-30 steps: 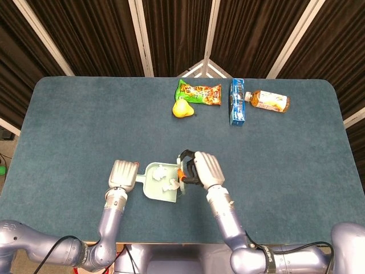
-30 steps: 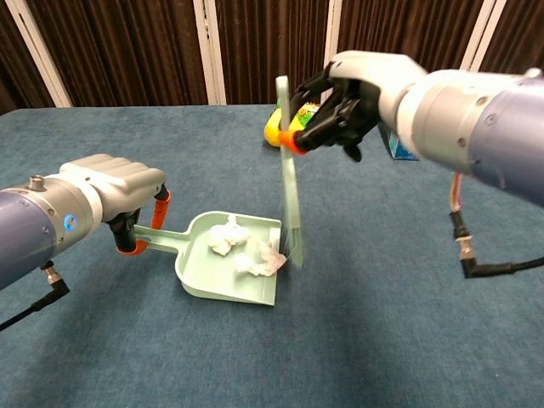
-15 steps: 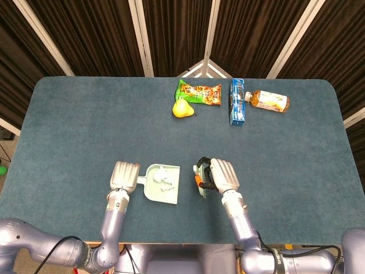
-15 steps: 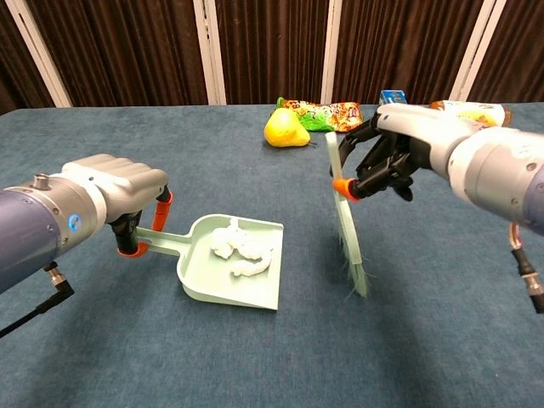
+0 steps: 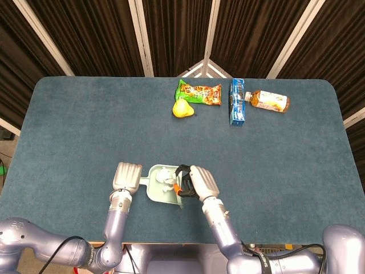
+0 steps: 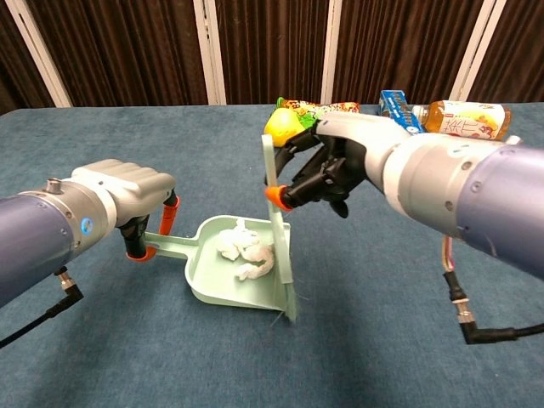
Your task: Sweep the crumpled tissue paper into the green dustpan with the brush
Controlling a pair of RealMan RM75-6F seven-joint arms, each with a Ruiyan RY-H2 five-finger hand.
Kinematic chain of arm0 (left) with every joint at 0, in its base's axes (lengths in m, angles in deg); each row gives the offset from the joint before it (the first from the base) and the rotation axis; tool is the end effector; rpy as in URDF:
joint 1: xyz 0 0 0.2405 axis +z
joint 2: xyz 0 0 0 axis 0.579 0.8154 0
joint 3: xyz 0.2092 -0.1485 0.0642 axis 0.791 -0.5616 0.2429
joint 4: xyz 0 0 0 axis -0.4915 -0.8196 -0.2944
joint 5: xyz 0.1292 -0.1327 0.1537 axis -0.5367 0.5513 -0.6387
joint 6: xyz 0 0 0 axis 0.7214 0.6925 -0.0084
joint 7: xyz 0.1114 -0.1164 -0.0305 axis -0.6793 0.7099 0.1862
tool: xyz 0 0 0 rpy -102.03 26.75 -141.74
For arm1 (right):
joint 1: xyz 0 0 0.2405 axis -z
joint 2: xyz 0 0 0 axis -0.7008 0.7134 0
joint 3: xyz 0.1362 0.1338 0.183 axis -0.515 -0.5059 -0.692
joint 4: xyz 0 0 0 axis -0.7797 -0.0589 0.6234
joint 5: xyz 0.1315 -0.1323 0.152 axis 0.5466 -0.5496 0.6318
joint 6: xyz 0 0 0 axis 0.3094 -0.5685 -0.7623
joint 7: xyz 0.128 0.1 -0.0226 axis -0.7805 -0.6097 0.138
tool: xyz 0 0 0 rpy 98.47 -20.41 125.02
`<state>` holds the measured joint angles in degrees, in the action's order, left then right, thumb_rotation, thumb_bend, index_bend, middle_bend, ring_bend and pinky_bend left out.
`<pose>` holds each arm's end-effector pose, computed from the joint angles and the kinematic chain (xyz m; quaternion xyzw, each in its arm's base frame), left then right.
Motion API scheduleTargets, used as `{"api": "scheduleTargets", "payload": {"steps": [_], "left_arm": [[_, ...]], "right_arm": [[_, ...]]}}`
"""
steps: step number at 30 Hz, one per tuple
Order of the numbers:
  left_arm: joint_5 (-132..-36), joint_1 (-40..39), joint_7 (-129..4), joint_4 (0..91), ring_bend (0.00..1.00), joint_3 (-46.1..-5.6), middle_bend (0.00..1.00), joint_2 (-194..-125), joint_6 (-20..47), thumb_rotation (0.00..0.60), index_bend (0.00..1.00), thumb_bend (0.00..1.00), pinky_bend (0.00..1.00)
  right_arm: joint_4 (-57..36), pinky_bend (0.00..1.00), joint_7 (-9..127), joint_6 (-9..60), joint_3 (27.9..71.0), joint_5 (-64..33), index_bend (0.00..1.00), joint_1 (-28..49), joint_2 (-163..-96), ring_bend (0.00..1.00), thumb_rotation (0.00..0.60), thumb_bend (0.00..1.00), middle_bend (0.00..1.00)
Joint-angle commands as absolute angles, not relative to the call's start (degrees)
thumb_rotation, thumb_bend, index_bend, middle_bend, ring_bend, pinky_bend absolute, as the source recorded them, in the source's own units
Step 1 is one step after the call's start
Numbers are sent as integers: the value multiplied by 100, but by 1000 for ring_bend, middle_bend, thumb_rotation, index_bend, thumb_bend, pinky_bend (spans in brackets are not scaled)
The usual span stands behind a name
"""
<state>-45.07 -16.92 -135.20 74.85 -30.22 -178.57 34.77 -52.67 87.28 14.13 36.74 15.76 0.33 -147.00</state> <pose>-0.0843 0.3063 -0.0923 -0.7525 -0.3495 -0.1388 0.5407 -0.0115 -0.2866 -0.0593 0.5369 -0.6652 0.4332 0.2856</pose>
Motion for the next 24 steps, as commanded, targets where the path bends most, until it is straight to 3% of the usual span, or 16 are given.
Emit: {"api": "scheduleTargets", "payload": {"steps": [1,12,20,21,24], "left_arm": [[-4504,-1706,-13513,7475,1000,-3025,1000,-17884,3474,600,607,570,1000],[-4507,-1716,-13441,7419,1000,-3023,1000,-17942,3471,600,607,569,1000],[-4564,-1685,-13377,7453,1000,-2987,1000,-17892,3477,600,600,564,1000],[-4573,-1677,-13361,7463,1000,-2978,1000,-17881,3466,600,586,541,1000],[-4611,-1648,-13324,7528,1000,-2931,1000,-17830,3448,600,463,299,1000]], "right_arm": [[-5437,784,8714,1382,3454,1838,824,-65,-14765,921,600,647,860],[-5900,783,8420,1515,2890,2445,824,-154,-14425,921,600,648,860],[-5876,784,8328,1540,2875,2300,824,-79,-13945,921,600,648,860],[-5870,784,8291,1560,2884,2286,824,-48,-13863,921,600,648,860],[-5854,783,8204,1609,2930,2253,824,38,-13658,921,600,648,860]]}}
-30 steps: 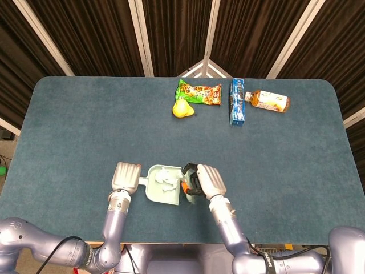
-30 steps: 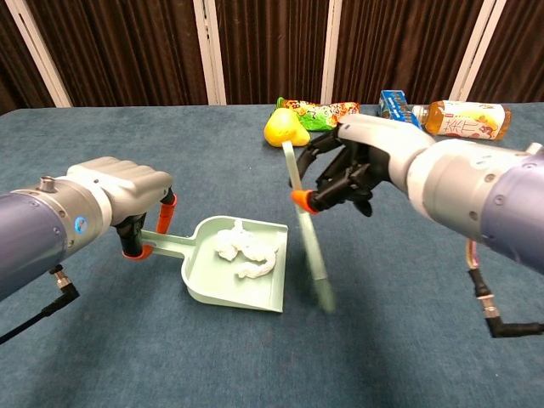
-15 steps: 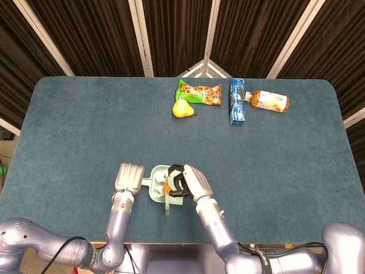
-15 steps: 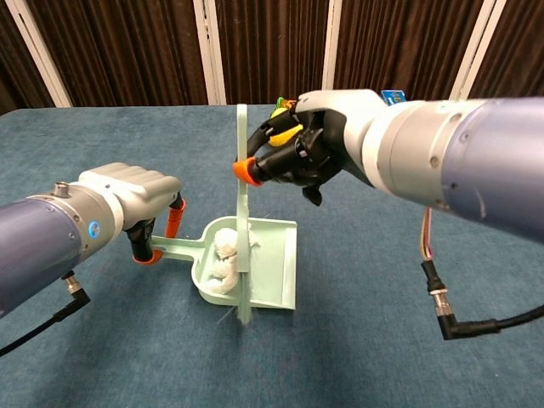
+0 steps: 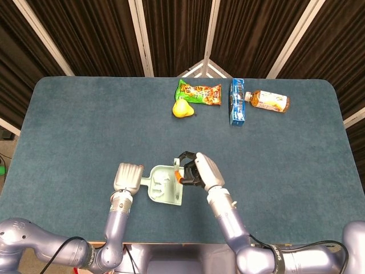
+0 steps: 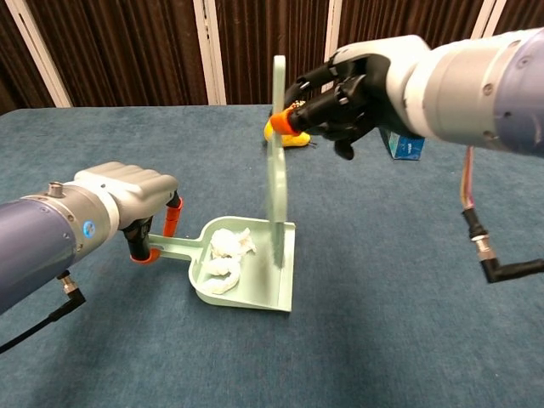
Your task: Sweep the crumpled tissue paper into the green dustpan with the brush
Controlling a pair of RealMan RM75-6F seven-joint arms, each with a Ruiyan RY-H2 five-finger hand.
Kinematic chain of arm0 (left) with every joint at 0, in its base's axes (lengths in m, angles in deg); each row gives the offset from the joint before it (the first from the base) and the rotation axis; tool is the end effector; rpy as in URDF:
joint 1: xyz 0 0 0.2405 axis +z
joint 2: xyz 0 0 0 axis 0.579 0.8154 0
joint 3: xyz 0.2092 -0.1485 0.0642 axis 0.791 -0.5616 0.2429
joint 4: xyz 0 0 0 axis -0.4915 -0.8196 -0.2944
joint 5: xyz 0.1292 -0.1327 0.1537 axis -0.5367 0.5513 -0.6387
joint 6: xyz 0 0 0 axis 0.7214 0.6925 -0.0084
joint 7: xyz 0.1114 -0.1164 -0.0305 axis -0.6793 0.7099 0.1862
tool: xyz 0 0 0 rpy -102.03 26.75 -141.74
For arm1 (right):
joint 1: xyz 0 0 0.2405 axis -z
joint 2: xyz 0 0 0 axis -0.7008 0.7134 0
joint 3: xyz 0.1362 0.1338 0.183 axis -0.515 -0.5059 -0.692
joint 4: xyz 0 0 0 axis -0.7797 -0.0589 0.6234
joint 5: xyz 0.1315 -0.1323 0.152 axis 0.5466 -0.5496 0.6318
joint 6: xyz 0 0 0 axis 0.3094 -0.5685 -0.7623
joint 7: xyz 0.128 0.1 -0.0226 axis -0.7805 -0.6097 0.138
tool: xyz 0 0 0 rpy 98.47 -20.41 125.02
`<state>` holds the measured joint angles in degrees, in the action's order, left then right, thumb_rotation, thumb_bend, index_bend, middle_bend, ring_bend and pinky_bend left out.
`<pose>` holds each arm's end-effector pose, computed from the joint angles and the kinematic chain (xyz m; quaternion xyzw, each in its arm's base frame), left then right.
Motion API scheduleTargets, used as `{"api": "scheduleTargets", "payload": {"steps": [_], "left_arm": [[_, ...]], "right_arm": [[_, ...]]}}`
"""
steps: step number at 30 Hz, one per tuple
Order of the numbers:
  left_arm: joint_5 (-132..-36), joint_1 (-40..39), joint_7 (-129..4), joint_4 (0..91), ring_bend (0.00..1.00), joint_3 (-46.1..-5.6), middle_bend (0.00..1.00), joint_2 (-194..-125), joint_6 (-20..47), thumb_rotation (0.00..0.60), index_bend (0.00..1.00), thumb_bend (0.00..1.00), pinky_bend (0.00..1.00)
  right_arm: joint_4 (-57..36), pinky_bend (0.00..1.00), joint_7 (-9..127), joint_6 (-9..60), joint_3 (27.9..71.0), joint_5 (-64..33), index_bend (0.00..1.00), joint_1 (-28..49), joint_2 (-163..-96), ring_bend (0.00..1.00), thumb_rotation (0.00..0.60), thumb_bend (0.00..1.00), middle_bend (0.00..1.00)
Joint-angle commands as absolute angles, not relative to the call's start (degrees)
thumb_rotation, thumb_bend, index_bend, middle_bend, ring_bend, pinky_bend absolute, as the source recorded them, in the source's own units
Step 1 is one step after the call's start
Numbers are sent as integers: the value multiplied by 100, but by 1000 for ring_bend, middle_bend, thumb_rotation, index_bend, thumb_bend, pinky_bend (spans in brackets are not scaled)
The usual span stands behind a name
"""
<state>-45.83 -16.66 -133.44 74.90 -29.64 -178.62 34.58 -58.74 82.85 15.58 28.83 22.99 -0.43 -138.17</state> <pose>-0.0851 0.3041 -0.0935 -0.7505 -0.3565 -0.1480 0.5365 -0.0045 -0.3125 -0.0074 0.4850 -0.6903 0.4652 0.2681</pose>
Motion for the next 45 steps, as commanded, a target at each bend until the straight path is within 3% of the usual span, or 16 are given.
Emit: {"api": "scheduleTargets", "payload": {"steps": [1,2,4,15,20,26,28,36,39,41,43,45], "left_arm": [[-4630,-1638,-13319,7553,1000,-2906,1000,-17809,3449,600,408,175,1000],[-4645,-1627,-13319,7580,1000,-2883,1000,-17783,3455,600,361,78,1000],[-4683,-1601,-13291,7658,998,-2852,997,-17719,3459,600,305,4,1000],[-5757,-1142,-12196,8511,958,-2690,951,-16776,3354,600,258,0,991],[-6558,-736,-11401,8866,729,-2362,723,-16145,3262,600,221,0,840],[-7624,-150,-10221,9058,397,-1867,353,-15381,3122,600,124,0,516],[-8077,50,-9817,9032,322,-1703,276,-15170,3137,600,102,0,447],[-9542,728,-8727,8523,237,-1175,146,-14721,3376,600,64,0,346],[-9716,886,-8501,8395,162,-1075,85,-14658,3342,600,56,0,297],[-9806,978,-8419,8310,74,-1016,27,-14639,3309,600,35,0,209],[-9892,1063,-8363,8215,20,-971,2,-14643,3282,600,11,0,140],[-9943,1137,-8310,8127,0,-921,0,-14634,3220,600,0,0,89]], "right_arm": [[-5852,783,8179,1627,2950,2241,824,63,-13599,921,600,649,860],[-5850,783,8155,1645,2971,2224,824,88,-13541,921,600,649,860],[-5841,784,8100,1680,3015,2172,825,141,-13427,921,600,648,860],[-5598,783,7968,1789,3455,1484,824,433,-12802,921,600,649,860],[-5197,784,8032,1729,3916,811,824,650,-12556,921,600,648,860],[-4468,783,8329,1401,4493,-41,824,894,-12446,921,600,649,860],[-4173,783,8472,1244,4627,-292,824,950,-12478,920,600,649,860],[-3376,744,9234,885,5144,-980,811,1110,-12680,914,600,648,860],[-3426,648,9440,1000,5304,-980,660,1158,-12730,797,600,648,777],[-3546,538,9557,1136,5382,-865,489,1183,-12769,634,600,648,627],[-3739,397,9636,1265,5429,-694,261,1211,-12814,409,600,641,423],[-3987,290,9688,1434,5484,-486,104,1229,-12875,246,600,577,267]]}}
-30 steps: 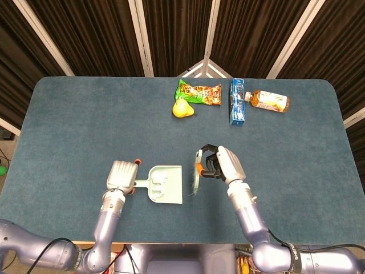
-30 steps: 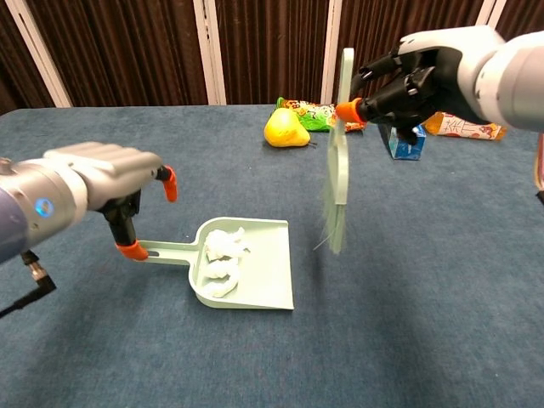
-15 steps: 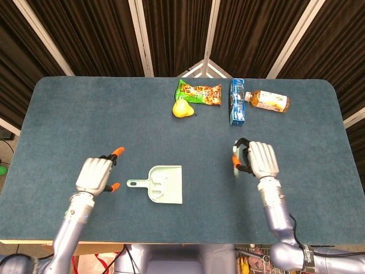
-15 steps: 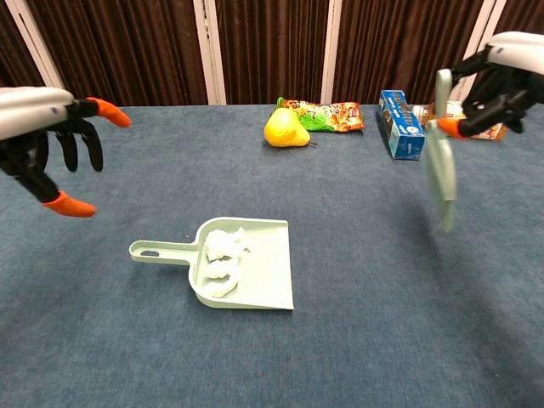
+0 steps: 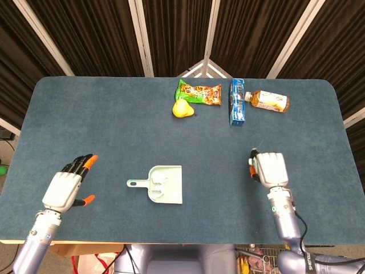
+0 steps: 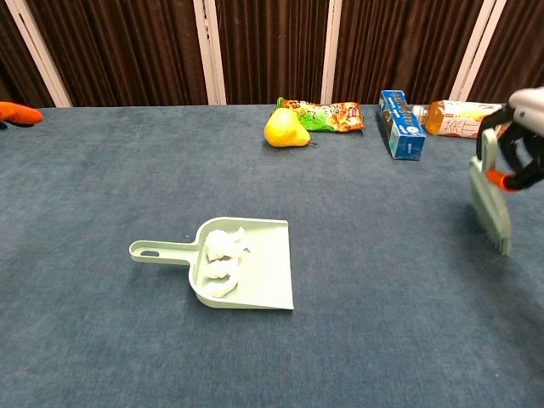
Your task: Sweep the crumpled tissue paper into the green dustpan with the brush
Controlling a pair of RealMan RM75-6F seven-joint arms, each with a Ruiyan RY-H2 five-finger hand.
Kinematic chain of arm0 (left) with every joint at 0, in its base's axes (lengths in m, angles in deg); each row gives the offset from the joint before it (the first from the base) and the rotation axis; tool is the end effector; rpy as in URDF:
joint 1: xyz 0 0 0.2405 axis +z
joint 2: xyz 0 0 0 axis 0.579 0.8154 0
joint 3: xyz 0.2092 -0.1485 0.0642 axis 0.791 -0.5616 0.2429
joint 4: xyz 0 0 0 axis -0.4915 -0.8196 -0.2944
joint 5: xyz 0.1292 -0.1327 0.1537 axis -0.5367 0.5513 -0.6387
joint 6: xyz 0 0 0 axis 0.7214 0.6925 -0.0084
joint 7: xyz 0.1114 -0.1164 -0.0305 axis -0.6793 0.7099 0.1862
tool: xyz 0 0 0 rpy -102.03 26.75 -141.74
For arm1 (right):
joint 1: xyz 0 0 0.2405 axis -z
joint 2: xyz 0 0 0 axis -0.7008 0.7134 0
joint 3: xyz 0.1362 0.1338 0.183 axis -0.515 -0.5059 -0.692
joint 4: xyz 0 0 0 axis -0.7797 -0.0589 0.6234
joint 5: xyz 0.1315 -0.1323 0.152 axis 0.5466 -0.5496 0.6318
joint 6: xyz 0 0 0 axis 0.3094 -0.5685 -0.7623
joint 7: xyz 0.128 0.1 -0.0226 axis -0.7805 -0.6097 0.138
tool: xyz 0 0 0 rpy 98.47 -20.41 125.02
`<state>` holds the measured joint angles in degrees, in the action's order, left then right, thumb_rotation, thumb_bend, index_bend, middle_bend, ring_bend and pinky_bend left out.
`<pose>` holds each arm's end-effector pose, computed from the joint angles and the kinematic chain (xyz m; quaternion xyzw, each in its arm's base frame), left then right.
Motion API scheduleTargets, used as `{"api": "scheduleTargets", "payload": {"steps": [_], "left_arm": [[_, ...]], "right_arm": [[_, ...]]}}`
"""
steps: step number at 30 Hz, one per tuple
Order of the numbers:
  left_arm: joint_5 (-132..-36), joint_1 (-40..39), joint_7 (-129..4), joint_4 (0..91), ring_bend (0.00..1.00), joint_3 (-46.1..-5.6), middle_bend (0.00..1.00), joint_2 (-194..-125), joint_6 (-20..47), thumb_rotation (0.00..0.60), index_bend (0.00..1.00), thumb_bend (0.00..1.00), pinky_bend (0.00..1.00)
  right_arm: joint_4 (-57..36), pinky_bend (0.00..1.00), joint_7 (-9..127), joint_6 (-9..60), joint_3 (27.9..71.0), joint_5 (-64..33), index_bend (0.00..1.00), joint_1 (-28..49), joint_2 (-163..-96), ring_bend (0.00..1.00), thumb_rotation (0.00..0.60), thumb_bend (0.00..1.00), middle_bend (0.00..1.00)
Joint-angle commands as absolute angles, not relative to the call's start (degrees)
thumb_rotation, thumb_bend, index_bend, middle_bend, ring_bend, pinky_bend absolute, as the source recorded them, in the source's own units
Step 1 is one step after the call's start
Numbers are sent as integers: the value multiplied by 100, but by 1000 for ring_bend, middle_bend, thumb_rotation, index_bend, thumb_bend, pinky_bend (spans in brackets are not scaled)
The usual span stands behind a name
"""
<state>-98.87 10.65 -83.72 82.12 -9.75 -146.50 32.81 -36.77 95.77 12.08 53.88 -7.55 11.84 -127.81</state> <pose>-0.2187 0.2336 0.0504 -0.6858 -0.3873 -0.3700 0.4927 -0.2020 -0.3182 0.0147 0.6556 -0.3836 0.3191 0.5668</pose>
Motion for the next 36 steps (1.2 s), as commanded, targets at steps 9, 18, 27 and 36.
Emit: {"api": "scheduleTargets", "payload": {"steps": [9,18,27,36], "left_arm": [[-10207,1406,-8054,7891,0,-960,0,-14570,3129,600,0,0,31],[-10676,1757,-7688,7432,0,-926,0,-14460,3329,600,0,0,31],[-11158,2118,-7525,7009,0,-883,0,-14450,3606,600,0,0,29],[-11300,2345,-7725,6743,0,-993,0,-14497,3724,600,0,0,0]], "right_arm": [[-4734,92,9800,1518,5504,-484,0,1230,-12986,21,600,344,13],[-4667,64,9052,1098,5975,-1667,0,1809,-12268,0,600,344,0],[-3762,59,7144,136,6967,-3524,0,3024,-11046,0,600,344,0],[-3089,18,6173,-479,6948,-4145,0,3591,-10870,0,600,344,0]]}}
